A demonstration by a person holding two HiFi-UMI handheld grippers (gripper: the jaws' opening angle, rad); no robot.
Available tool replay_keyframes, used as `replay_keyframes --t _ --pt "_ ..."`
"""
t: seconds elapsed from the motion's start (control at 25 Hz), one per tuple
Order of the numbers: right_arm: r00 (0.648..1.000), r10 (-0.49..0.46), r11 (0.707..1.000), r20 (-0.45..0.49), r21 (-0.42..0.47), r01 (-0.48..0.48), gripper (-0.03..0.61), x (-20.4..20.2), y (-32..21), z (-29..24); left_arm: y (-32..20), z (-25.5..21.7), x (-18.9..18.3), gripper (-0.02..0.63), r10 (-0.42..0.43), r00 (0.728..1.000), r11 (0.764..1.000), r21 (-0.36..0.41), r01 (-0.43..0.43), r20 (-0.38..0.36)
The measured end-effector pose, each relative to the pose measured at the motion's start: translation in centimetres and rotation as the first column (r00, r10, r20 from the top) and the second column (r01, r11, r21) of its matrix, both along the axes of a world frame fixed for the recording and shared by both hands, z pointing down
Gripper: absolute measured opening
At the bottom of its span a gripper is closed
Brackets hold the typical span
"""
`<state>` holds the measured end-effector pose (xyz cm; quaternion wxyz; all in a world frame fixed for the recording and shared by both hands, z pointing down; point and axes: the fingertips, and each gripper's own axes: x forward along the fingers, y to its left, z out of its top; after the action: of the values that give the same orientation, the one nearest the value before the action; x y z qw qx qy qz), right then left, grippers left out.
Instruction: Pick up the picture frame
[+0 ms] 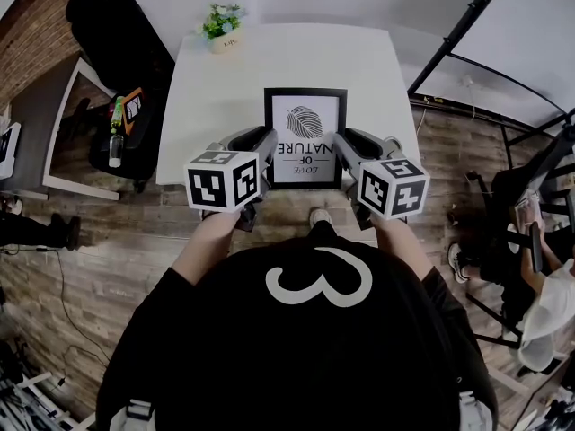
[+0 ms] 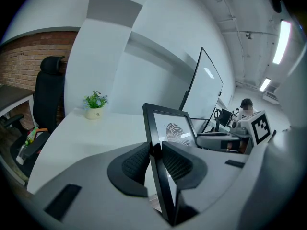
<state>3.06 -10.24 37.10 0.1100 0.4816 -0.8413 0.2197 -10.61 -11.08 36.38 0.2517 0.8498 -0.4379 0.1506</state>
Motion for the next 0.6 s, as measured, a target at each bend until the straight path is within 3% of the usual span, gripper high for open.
replay_keyframes --t 0.6 --pt "1.000 0.012 1.000 0.004 0.009 -0.012 0.098 0.70 -0.31 -0.42 -0.35 -0.38 0.67 0.091 0.016 1.000 1.000 0.006 -0.016 0.002"
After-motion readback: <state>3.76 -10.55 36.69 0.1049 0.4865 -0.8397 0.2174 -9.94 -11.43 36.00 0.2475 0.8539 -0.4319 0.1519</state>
